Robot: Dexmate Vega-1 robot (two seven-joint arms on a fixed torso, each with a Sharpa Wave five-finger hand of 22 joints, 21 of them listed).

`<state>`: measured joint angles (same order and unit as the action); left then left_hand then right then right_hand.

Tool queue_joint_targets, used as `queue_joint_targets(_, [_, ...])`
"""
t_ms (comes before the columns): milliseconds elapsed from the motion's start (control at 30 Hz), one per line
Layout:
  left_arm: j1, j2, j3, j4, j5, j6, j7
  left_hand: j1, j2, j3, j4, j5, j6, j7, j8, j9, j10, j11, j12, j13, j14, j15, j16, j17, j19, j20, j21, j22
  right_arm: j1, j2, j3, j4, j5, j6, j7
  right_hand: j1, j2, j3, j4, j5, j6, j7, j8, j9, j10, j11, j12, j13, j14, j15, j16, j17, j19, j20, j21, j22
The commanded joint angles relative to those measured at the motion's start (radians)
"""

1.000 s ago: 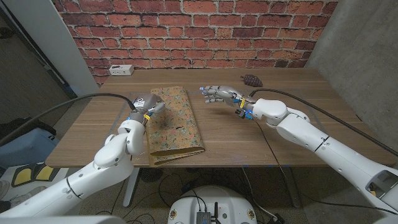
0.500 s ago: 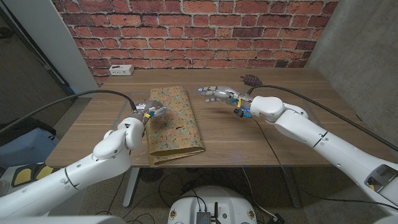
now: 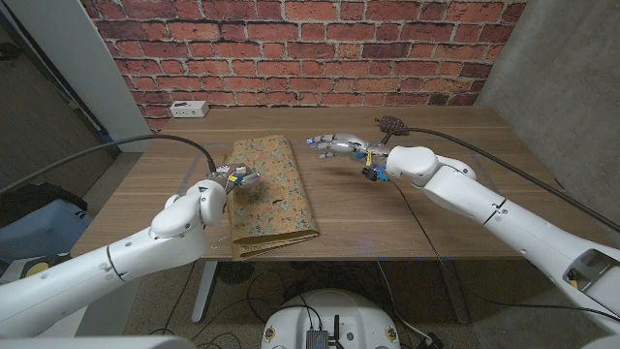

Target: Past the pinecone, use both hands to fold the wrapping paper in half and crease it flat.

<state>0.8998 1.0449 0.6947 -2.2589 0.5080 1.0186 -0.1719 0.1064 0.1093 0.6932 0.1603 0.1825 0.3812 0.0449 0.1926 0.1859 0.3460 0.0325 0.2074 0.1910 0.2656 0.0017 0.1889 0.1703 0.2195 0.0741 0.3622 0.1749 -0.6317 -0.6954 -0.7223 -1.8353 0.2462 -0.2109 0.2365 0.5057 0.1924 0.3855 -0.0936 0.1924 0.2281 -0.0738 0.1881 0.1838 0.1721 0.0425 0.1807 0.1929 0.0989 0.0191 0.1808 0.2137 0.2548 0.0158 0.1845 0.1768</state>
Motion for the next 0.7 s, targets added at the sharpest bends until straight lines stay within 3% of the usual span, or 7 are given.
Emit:
queue_joint_targets(33, [-0.103,0.021,0.106,0.005,-0.026,0.080,-0.083,-0.021,0.037,0.002,0.004,0.011,0.031,0.014,0.009,-0.001,0.036,0.010,0.012,-0.001,0.044,0.011,0.010,0.000,0.055,0.008,0.014,0.001,0.074,0.030,-0.078,0.007,-0.143,-0.080,0.008,-0.008,0.011,0.007,0.019,-0.002,-0.005,-0.008,-0.002,0.004,-0.014,-0.006,0.002,0.003,-0.013,-0.014,0.008,0.005,-0.012,-0.018,-0.002,0.003])
queue_joint_targets(133, [-0.112,0.024,0.111,0.009,-0.051,0.078,-0.087,-0.025,0.037,0.002,0.003,0.012,0.041,0.023,0.011,-0.002,0.046,0.010,0.013,-0.002,0.059,0.011,0.011,-0.001,0.069,0.012,0.015,0.001,0.097,0.043,-0.110,0.008,-0.193,-0.109,0.012,-0.009,0.015,0.020,0.034,-0.003,-0.011,-0.014,-0.003,0.004,-0.027,-0.016,0.003,0.003,-0.033,-0.035,0.008,0.006,-0.025,-0.034,0.000,0.003])
queue_joint_targets(333, [-0.142,0.025,0.134,0.023,-0.086,0.078,-0.102,-0.031,0.036,0.003,0.001,0.013,0.056,0.024,0.012,-0.002,0.062,0.011,0.015,-0.003,0.071,0.013,0.009,-0.001,0.091,0.012,0.018,0.001,0.123,0.076,-0.152,0.029,-0.250,-0.155,0.015,-0.005,0.013,0.034,0.044,-0.003,-0.026,-0.012,-0.006,0.005,-0.048,-0.020,0.001,0.003,-0.059,-0.043,0.006,0.005,-0.040,-0.042,0.001,0.002])
queue_joint_targets(500, [-0.156,0.028,0.145,0.032,-0.108,0.067,-0.096,-0.034,0.036,0.004,0.000,0.013,0.067,0.025,0.014,-0.002,0.071,0.012,0.016,-0.004,0.083,0.014,0.009,-0.001,0.105,0.013,0.019,0.002,0.152,0.087,-0.199,0.021,-0.324,-0.214,0.025,0.007,0.010,0.053,0.051,-0.003,-0.048,-0.011,-0.007,0.005,-0.088,-0.035,-0.002,0.003,-0.105,-0.069,0.001,0.000,-0.064,-0.069,0.002,0.002])
queue_joint_targets(633, [-0.162,0.030,0.148,0.040,-0.123,0.051,-0.087,-0.035,0.036,0.005,-0.001,0.014,0.068,0.023,0.013,-0.002,0.072,0.013,0.015,-0.004,0.084,0.015,0.008,-0.001,0.105,0.013,0.018,0.002,0.188,0.105,-0.255,0.031,-0.407,-0.265,0.039,0.004,0.008,0.062,0.067,-0.008,-0.065,-0.015,-0.007,0.006,-0.122,-0.055,-0.001,0.003,-0.163,-0.083,-0.004,-0.003,-0.120,-0.080,-0.007,0.002])
queue_joint_targets(700, [-0.165,0.030,0.150,0.043,-0.128,0.046,-0.083,-0.036,0.037,0.005,-0.001,0.014,0.068,0.023,0.012,-0.002,0.073,0.011,0.015,-0.004,0.084,0.013,0.006,-0.001,0.105,0.013,0.017,0.002,0.195,0.112,-0.270,0.039,-0.433,-0.271,0.038,-0.011,0.007,0.061,0.088,-0.012,-0.080,-0.023,-0.008,0.006,-0.137,-0.070,0.001,0.003,-0.188,-0.099,0.000,-0.003,-0.151,-0.088,-0.006,0.002])
